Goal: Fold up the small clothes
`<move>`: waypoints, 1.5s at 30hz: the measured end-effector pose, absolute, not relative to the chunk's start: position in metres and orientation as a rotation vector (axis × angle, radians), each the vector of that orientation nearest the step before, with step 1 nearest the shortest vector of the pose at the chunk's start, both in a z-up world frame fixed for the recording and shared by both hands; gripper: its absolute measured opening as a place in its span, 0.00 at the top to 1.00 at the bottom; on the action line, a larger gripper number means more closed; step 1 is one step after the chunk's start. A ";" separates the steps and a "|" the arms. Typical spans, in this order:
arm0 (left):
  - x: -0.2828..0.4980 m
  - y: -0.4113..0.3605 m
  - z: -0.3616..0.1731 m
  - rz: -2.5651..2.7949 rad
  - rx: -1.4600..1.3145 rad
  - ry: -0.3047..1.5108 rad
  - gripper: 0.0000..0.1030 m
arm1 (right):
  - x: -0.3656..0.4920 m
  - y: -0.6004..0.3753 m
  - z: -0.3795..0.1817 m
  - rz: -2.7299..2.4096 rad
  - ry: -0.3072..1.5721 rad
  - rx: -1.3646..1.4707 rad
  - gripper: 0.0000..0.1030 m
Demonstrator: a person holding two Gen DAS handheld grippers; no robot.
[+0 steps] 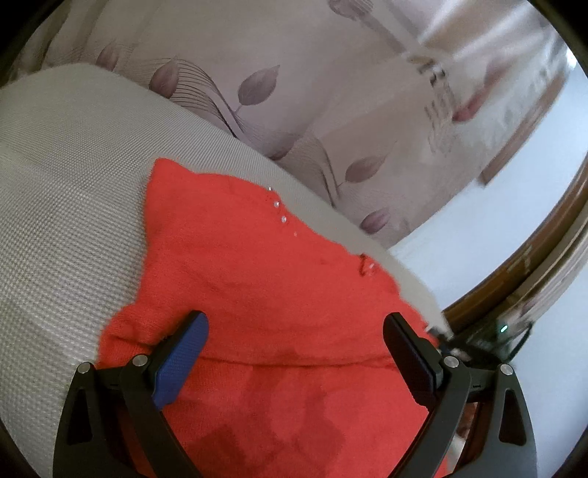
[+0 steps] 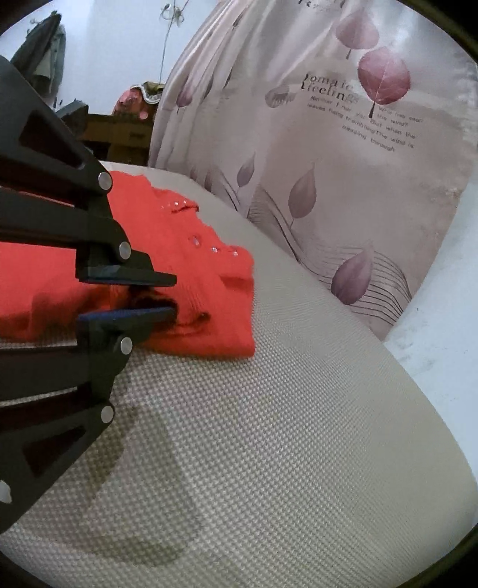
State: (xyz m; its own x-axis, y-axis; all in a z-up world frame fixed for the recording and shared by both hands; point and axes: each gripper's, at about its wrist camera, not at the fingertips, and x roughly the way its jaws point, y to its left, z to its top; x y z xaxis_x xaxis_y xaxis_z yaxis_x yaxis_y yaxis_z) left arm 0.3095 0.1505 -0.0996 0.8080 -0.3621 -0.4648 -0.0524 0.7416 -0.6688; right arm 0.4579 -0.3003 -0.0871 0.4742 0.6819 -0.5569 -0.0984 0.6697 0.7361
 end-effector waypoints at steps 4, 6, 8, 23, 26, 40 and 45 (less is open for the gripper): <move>0.296 0.186 -0.088 -0.086 -0.756 0.582 0.07 | 0.456 -0.287 -0.074 0.509 0.958 0.563 0.92; 0.293 0.200 -0.079 0.001 -0.648 0.581 0.07 | 0.455 -0.287 -0.067 0.508 0.935 0.544 0.92; 0.295 0.215 -0.071 0.051 -0.580 0.576 0.07 | 0.455 -0.288 -0.064 0.506 0.910 0.542 0.92; 0.375 0.185 -0.094 0.129 -0.324 0.818 0.15 | 0.463 -0.294 -0.090 0.481 0.978 0.566 0.92; 0.370 0.197 -0.094 0.178 -0.343 0.813 0.15 | 0.452 -0.312 -0.090 0.468 0.965 0.655 0.87; 0.194 0.177 -0.086 -0.267 -0.539 0.836 0.15 | 0.232 -0.328 -0.056 0.605 0.944 0.451 0.49; 0.131 0.151 -0.098 -0.300 -0.511 0.872 0.15 | 0.186 -0.323 -0.074 0.610 0.966 0.432 0.49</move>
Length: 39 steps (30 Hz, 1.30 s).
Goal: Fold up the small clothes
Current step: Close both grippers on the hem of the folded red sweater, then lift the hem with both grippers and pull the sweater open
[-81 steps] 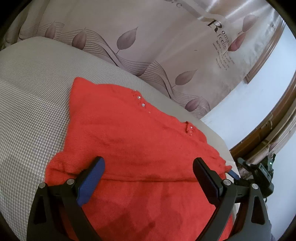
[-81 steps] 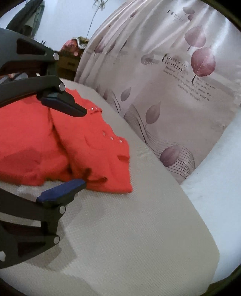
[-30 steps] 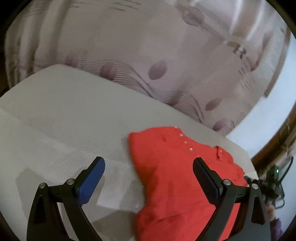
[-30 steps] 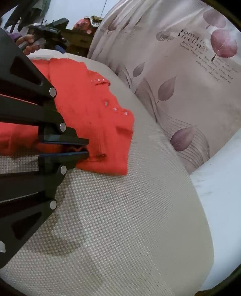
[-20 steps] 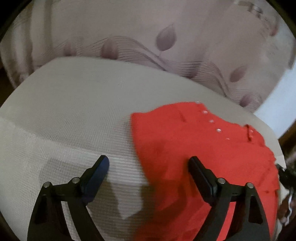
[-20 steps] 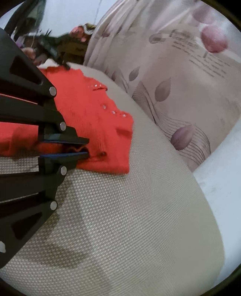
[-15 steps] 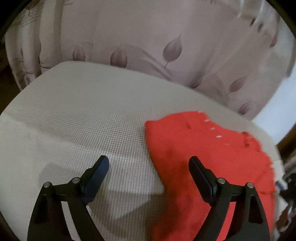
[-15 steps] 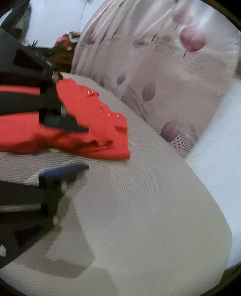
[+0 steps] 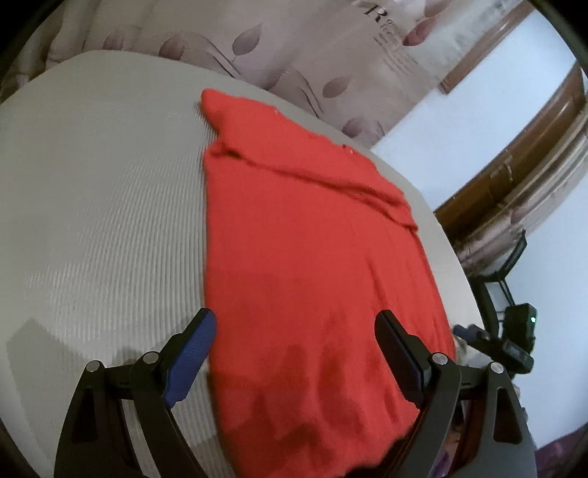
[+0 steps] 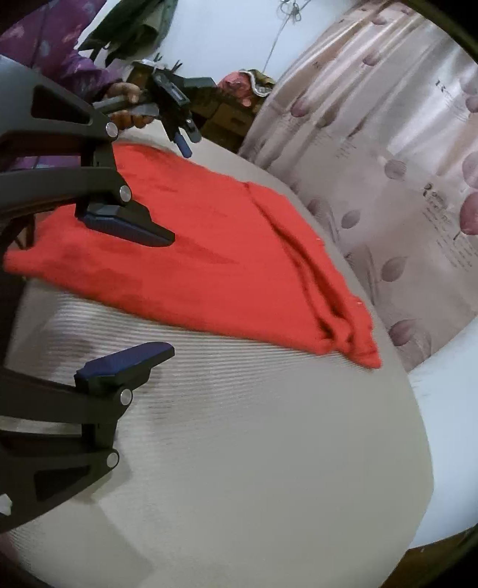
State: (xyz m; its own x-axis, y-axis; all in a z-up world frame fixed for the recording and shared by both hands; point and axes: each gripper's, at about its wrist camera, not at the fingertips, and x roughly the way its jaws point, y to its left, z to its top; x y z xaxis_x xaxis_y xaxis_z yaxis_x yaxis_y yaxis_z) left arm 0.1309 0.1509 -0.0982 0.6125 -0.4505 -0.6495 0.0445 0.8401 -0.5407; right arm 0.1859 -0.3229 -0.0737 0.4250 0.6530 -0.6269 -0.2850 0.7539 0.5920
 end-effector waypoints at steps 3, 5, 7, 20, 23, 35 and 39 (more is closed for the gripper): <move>0.104 0.153 -0.101 -0.320 -0.582 0.852 0.15 | 0.172 -0.323 -0.083 0.622 0.946 0.486 0.49; 0.087 0.156 -0.103 -0.332 -0.628 0.831 0.15 | 0.162 -0.317 -0.086 0.647 0.935 0.479 0.49; 0.068 0.161 -0.106 -0.353 -0.656 0.807 0.15 | 0.156 -0.310 -0.089 0.692 0.935 0.498 0.49; 0.040 0.149 -0.130 -0.427 -0.647 0.891 0.14 | 0.109 -0.305 -0.142 0.740 1.001 0.639 0.49; 0.040 0.143 -0.133 -0.422 -0.626 0.885 0.11 | 0.111 -0.299 -0.148 0.756 1.003 0.662 0.49; 0.029 0.135 -0.142 -0.488 -0.715 0.842 0.07 | 0.095 -0.270 -0.104 0.858 0.888 0.506 0.90; 0.035 0.131 -0.146 -0.502 -0.712 0.876 0.07 | 0.094 -0.279 -0.104 0.850 0.884 0.504 0.90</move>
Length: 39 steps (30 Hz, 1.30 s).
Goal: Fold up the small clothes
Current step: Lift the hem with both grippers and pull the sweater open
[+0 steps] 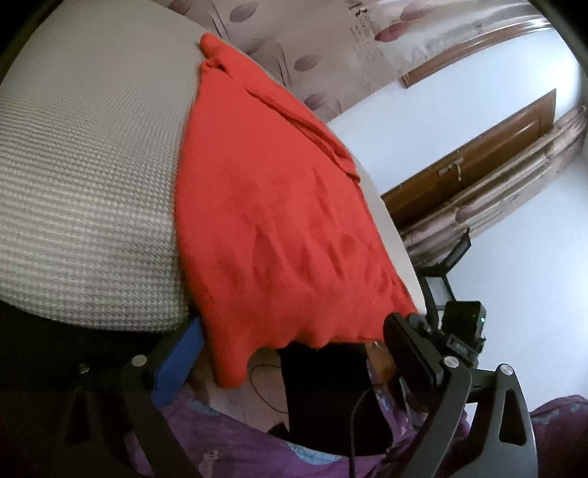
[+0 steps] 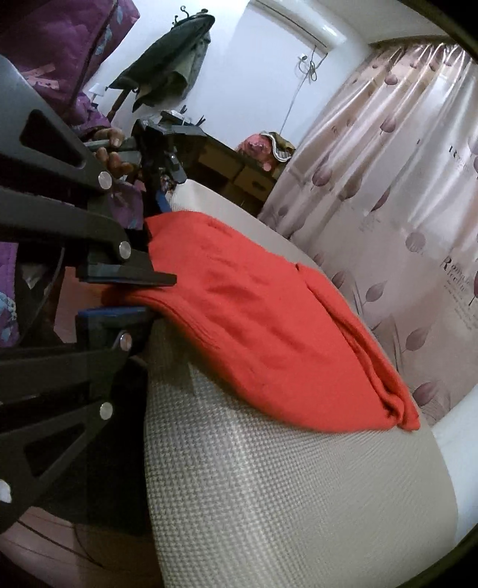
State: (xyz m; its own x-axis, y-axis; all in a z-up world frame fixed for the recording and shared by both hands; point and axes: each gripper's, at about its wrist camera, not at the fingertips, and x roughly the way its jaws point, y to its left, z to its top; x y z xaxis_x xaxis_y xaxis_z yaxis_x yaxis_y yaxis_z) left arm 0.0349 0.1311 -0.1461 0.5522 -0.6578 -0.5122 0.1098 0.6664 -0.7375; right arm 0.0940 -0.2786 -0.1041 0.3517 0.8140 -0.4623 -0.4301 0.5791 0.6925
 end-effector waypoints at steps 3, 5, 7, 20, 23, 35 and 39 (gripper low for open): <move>0.042 0.129 -0.151 -0.500 -0.730 0.903 0.07 | 0.098 -0.282 -0.112 0.823 0.920 0.501 0.87; 0.047 0.128 -0.153 -0.496 -0.759 0.901 0.07 | 0.104 -0.289 -0.121 0.803 0.949 0.537 0.85; 0.050 0.125 -0.154 -0.492 -0.778 0.898 0.07 | 0.108 -0.295 -0.127 0.784 0.956 0.567 0.69; 0.046 0.106 -0.149 -0.477 -0.630 0.902 0.91 | 0.119 -0.268 -0.129 0.796 0.983 0.447 0.91; 0.039 0.098 -0.135 -0.501 -0.556 0.864 0.91 | 0.109 -0.264 -0.116 0.826 0.959 0.425 0.93; 0.039 0.098 -0.088 -0.484 -0.425 0.704 0.91 | 0.105 -0.284 -0.061 0.878 0.798 0.559 0.93; 0.039 0.091 -0.076 -0.412 -0.314 0.666 0.91 | 0.104 -0.283 -0.059 0.883 0.793 0.563 0.93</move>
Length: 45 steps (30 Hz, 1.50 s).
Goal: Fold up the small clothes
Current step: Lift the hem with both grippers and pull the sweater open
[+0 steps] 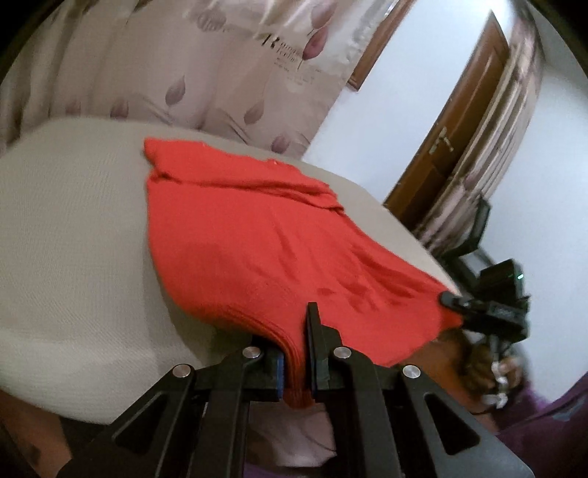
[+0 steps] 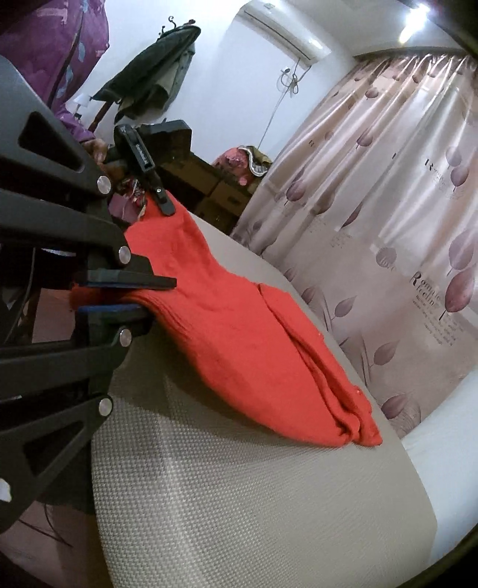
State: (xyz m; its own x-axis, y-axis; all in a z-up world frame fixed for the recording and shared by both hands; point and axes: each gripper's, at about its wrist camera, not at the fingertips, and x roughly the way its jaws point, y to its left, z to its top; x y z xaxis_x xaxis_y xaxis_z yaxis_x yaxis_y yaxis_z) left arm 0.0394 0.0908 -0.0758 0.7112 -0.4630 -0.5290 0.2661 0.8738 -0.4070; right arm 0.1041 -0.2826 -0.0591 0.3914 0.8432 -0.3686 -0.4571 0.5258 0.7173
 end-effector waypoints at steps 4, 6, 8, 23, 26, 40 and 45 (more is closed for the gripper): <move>0.041 0.085 -0.071 -0.356 -0.242 0.651 0.91 | 0.103 -0.282 -0.058 0.880 0.800 0.570 0.93; 0.042 0.082 -0.069 -0.326 -0.198 0.645 0.91 | 0.103 -0.279 -0.057 0.878 0.800 0.564 0.93; 0.043 0.078 -0.067 -0.308 -0.160 0.647 0.91 | 0.103 -0.276 -0.054 0.873 0.798 0.552 0.93; 0.058 0.063 -0.054 -0.234 -0.013 0.629 0.91 | 0.109 -0.269 -0.041 0.874 0.778 0.541 0.93; 0.063 0.063 -0.052 -0.230 -0.011 0.629 0.91 | 0.112 -0.268 -0.037 0.870 0.774 0.541 0.93; 0.096 0.083 -0.038 -0.274 -0.198 0.663 0.91 | 0.143 -0.269 -0.028 0.857 0.760 0.569 0.93; 0.119 0.085 -0.030 -0.273 -0.229 0.660 0.91 | 0.166 -0.272 -0.021 0.852 0.748 0.578 0.93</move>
